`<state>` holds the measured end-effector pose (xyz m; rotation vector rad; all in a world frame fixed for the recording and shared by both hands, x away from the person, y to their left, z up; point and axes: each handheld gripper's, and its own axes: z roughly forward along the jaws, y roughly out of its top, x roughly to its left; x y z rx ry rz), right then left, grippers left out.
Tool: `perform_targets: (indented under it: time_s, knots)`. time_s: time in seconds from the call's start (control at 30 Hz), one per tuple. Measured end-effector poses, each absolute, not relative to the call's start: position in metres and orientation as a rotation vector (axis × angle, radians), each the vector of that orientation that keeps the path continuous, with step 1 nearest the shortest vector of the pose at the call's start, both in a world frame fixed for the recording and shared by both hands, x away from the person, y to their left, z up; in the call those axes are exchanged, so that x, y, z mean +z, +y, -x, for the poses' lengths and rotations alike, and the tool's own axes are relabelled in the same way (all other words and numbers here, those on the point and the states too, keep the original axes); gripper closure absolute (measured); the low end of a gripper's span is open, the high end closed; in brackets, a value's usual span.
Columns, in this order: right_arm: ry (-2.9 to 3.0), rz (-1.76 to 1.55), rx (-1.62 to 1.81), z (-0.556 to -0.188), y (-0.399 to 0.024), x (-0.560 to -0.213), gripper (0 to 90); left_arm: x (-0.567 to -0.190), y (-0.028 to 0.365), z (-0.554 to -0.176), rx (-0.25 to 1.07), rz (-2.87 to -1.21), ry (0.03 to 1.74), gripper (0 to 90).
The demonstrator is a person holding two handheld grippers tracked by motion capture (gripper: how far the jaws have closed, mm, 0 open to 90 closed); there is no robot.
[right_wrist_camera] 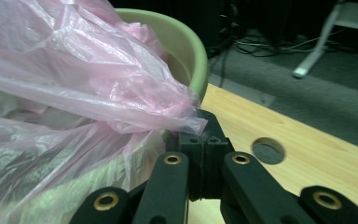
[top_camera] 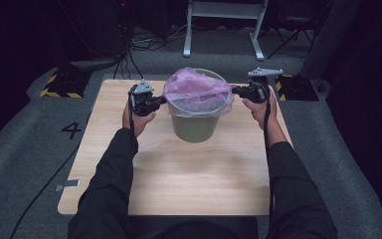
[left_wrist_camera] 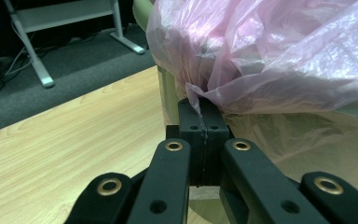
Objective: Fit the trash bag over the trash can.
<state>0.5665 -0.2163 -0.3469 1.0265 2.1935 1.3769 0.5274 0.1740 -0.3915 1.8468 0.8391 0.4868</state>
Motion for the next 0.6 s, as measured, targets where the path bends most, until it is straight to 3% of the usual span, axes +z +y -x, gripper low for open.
perform_targets:
  time_s: [0.27, 0.6]
  knots:
    - [2.232, -0.978, 1.438, -0.547, -0.226, -0.35, 90.0, -0.391, 0.175, -0.512, 0.47, -1.875, 0.786, 90.0]
    - [2.256, -0.857, 1.459, -0.498, -0.239, -0.352, 90.0, -0.389, 0.177, -0.469, 0.477, -1.916, 0.664, 90.0]
